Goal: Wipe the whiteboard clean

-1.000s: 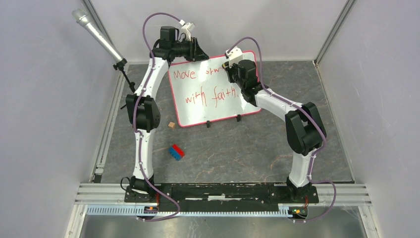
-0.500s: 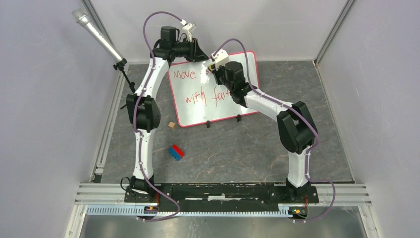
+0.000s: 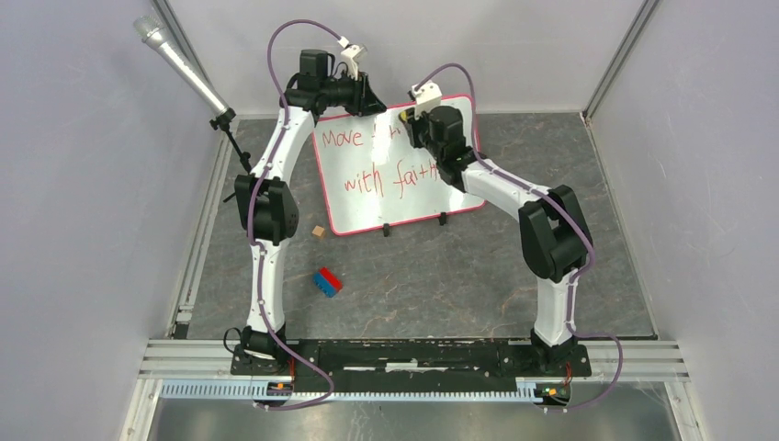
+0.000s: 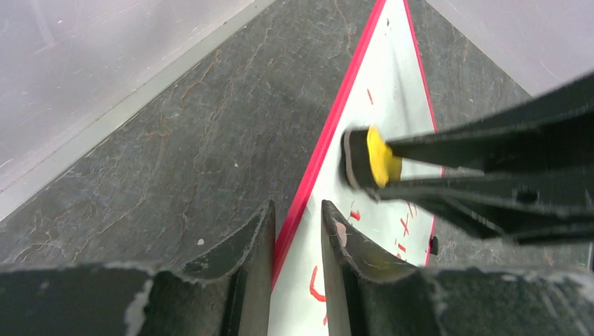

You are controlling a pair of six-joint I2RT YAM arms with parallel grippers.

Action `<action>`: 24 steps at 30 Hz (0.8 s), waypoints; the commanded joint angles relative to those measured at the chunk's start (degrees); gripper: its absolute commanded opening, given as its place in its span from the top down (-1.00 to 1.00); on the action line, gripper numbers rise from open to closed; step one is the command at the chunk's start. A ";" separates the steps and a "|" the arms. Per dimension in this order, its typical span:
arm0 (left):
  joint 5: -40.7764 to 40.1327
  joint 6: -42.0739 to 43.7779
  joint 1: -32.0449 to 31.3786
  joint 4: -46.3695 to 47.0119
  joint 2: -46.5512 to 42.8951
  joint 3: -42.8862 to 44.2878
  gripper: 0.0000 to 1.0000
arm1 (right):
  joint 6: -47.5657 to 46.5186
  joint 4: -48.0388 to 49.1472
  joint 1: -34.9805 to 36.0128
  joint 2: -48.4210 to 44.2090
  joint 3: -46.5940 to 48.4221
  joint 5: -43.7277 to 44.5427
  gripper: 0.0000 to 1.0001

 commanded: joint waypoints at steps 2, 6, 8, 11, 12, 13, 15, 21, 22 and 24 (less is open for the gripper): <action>3.91 0.80 -2.33 -6.23 0.54 1.03 0.28 | 1.95 -1.78 -6.16 -1.14 -1.51 3.59 0.51; 4.00 0.88 -2.34 -6.32 0.09 0.97 0.28 | 0.83 -2.81 -7.03 -0.66 -0.51 4.85 0.50; 3.92 0.90 -2.42 -6.25 -0.12 0.89 0.29 | 0.67 -3.32 -6.95 -0.36 0.34 4.59 0.51; 3.61 0.97 -2.60 -6.32 -0.56 0.74 0.30 | 0.60 -3.04 -6.04 -0.26 0.46 3.72 0.51; 3.56 1.03 -2.64 -6.32 -0.67 0.67 0.30 | 0.58 -3.15 -5.43 -0.26 0.59 3.85 0.52; 3.52 1.01 -2.69 -6.27 -0.66 0.72 0.30 | 0.58 -3.23 -4.69 -0.26 0.73 4.14 0.52; 3.47 1.06 -2.77 -6.33 -0.65 0.71 0.30 | -1.58 -2.80 -3.08 -0.51 0.73 3.66 0.52; 3.21 1.33 -2.95 -6.58 -0.61 0.72 0.35 | -3.07 -2.52 1.09 1.26 3.70 0.46 0.51; 3.13 1.39 -3.04 -6.58 -0.56 0.66 0.37 | -2.15 -2.89 1.10 1.86 4.79 -0.24 0.51; 2.96 1.44 -3.13 -6.73 -0.48 0.72 0.38 | -0.65 -4.15 1.03 3.45 7.06 1.17 0.51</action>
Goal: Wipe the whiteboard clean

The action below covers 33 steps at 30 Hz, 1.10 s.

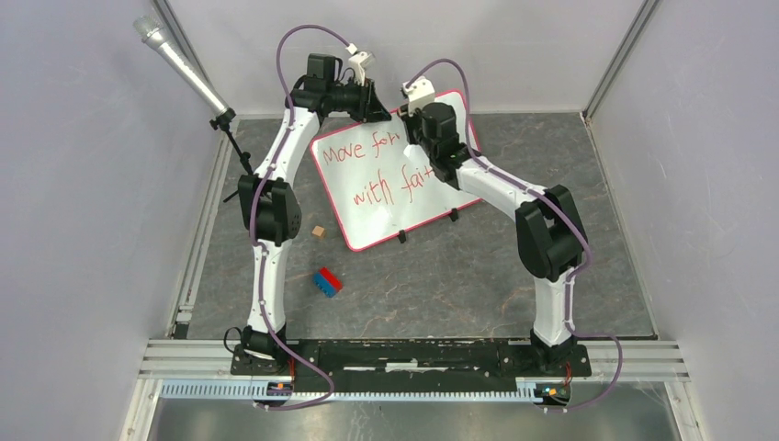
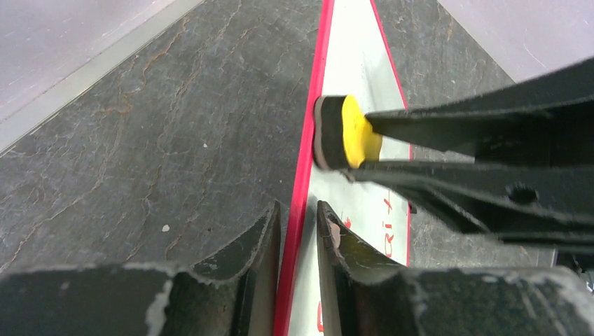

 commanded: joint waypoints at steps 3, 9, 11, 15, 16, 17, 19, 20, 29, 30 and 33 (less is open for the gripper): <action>2.40 2.36 -2.04 -2.48 -0.58 0.63 0.42 | 2.33 -4.79 0.15 4.67 7.71 0.89 0.51; 1.42 4.06 -2.41 -3.24 -0.65 -0.08 0.68 | 10.26 -8.20 -5.65 3.73 6.23 -0.16 0.53; 1.54 4.16 -2.40 -3.29 -0.59 -0.13 0.69 | 10.46 -8.55 -7.26 3.22 5.26 -0.86 0.53; 1.80 4.48 -2.41 -3.27 -0.56 -0.25 0.73 | 9.46 -8.86 -8.42 3.02 4.52 -1.38 0.53; 1.81 4.61 -2.41 -3.26 -0.57 -0.33 0.74 | 9.28 -8.88 -8.37 3.14 4.58 -1.80 0.53; 1.77 4.69 -2.41 -3.26 -0.69 -0.54 0.75 | 9.33 -8.75 -8.35 3.23 4.61 -2.68 0.53; 1.76 4.88 -2.41 -3.29 -0.78 -0.83 0.75 | 8.92 -8.19 -7.93 3.46 5.14 -4.87 0.54; 1.69 5.13 -2.41 -3.33 -0.87 -1.01 0.76 | 8.04 -8.34 -7.30 3.74 5.69 -5.39 0.54; -1.57 11.21 -3.77 -3.10 -4.03 -6.43 0.91 | -2.46 -11.47 -0.66 3.92 8.49 -7.41 0.55; -2.19 11.65 -3.94 -2.65 -4.36 -7.23 0.93 | -2.38 -11.06 -0.64 3.73 8.14 -8.01 0.55; -2.68 11.93 -3.99 -1.62 -5.13 -8.68 0.94 | -1.53 -11.28 -0.89 3.96 8.49 -5.57 0.55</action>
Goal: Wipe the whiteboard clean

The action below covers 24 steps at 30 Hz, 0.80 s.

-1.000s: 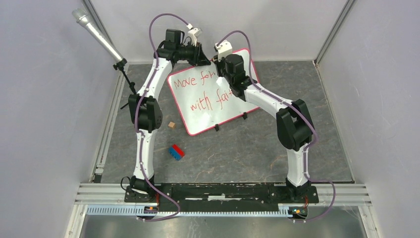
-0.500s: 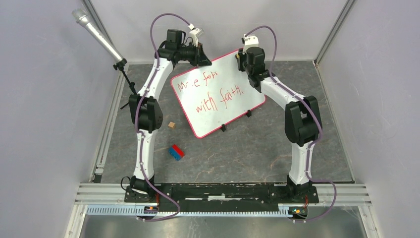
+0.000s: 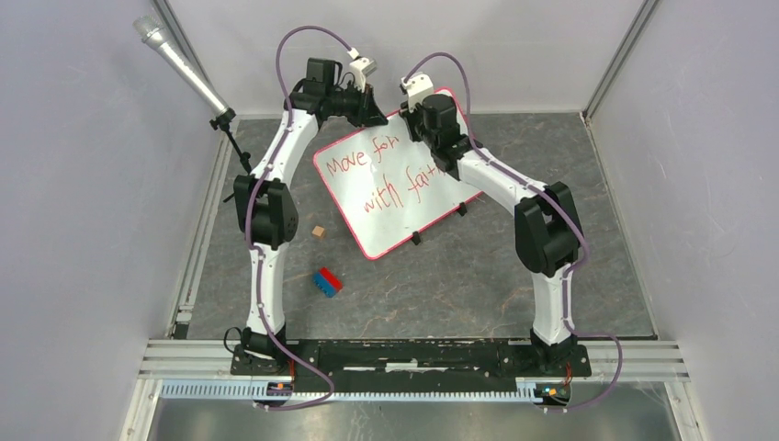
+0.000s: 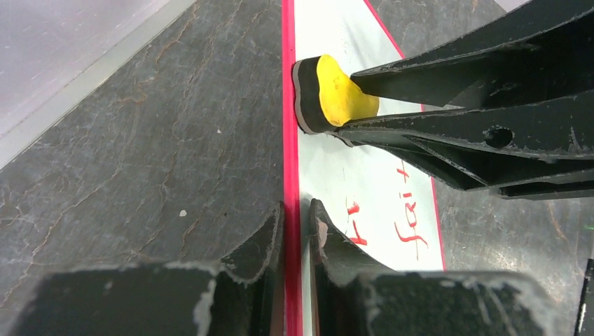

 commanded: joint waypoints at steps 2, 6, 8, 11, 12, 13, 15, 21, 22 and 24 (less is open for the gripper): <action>-0.69 5.80 -3.62 -1.48 -1.84 -2.90 0.95 | 1.94 -3.17 -1.16 0.97 0.93 0.15 0.55; -0.57 5.95 -3.66 -1.60 -2.14 -3.05 0.95 | 8.73 -3.73 -5.55 0.69 -0.67 0.15 0.55; -0.60 5.95 -3.62 -1.64 -2.23 -3.04 0.95 | 10.15 -3.11 -7.01 -0.15 -2.62 0.47 0.55; -0.35 6.00 -3.63 -1.71 -2.23 -3.01 0.95 | 9.99 -2.38 -7.70 -1.31 -4.42 0.49 0.55; -0.22 5.91 -3.63 -1.75 -2.15 -3.01 0.95 | 9.64 -2.06 -7.63 -1.51 -4.73 -0.24 0.55; -0.08 5.82 -3.70 -1.68 -2.10 -3.01 0.95 | 9.50 -1.54 -7.52 -1.75 -5.02 -1.35 0.55; -0.20 5.18 -3.70 -1.70 -1.88 -2.75 0.95 | 8.81 -0.70 -6.92 -1.98 -5.35 -2.70 0.55; -7.02 -1.34 -3.29 -0.84 -3.28 -1.69 0.04 | 6.94 0.39 -5.81 -3.50 -6.86 -2.10 0.55; -9.06 -2.99 -3.04 -0.49 -3.97 -1.60 -0.17 | 6.93 0.75 -5.79 -4.02 -7.64 -2.01 0.55; -11.81 -6.43 -2.61 -0.01 -5.76 -1.68 -0.55 | 6.93 1.71 -5.76 -5.38 -9.16 -2.19 0.55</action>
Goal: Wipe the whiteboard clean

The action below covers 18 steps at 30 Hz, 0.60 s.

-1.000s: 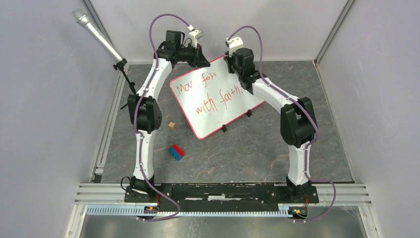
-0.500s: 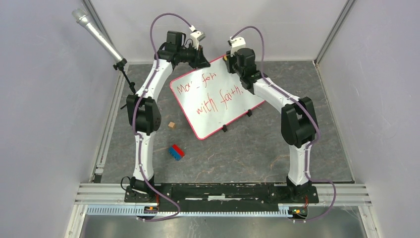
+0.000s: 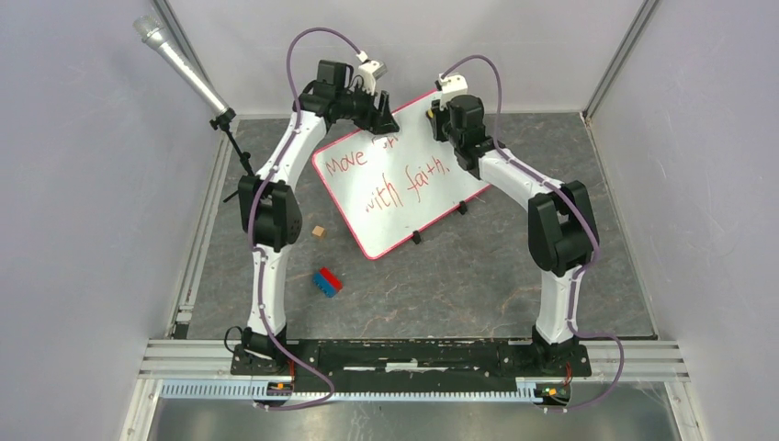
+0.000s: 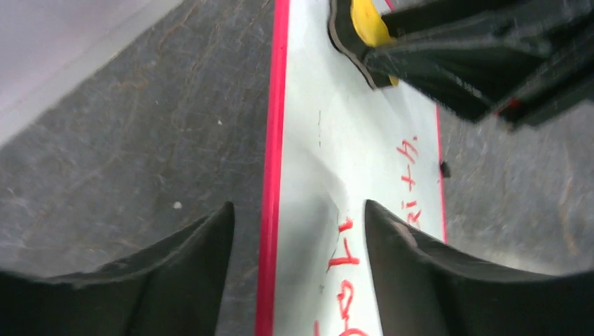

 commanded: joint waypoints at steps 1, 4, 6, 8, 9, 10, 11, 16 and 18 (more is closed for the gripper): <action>-9.16 -7.70 -0.67 -0.15 -5.67 -0.14 -0.70 | -0.74 -0.07 0.88 -3.60 -3.88 -1.45 0.55; -13.96 -11.39 -0.54 -0.41 -10.61 -1.74 -0.80 | -0.79 1.13 0.88 -5.59 -6.03 -1.85 0.55; -18.16 -14.26 -0.55 -1.33 -14.21 -3.19 -0.96 | -0.68 1.67 0.88 -6.67 -7.22 -2.10 0.55; -22.92 -17.68 -0.55 -2.12 -18.54 -6.37 -0.99 | -0.44 2.28 0.86 -7.57 -8.54 -2.51 0.56; -25.09 -19.21 -0.55 -1.92 -21.21 -9.27 -0.99 | -0.21 2.61 0.87 -8.06 -9.15 -2.80 0.56; -27.44 -20.48 -0.56 -1.74 -24.19 -12.18 -0.99 | -0.04 3.03 0.88 -8.49 -9.79 -3.07 0.56; -30.26 -21.28 -0.56 -1.73 -26.55 -14.72 -0.99 | 0.10 3.29 0.84 -8.88 -10.31 -3.29 0.56; -38.35 -24.91 -0.56 0.14 -40.75 -29.88 -0.99 | 0.21 3.96 0.88 -10.18 -12.30 -3.55 0.56; -35.98 -26.89 -0.56 5.09 -47.73 -40.70 -0.99 | 0.20 4.00 0.88 -10.36 -12.49 -3.63 0.56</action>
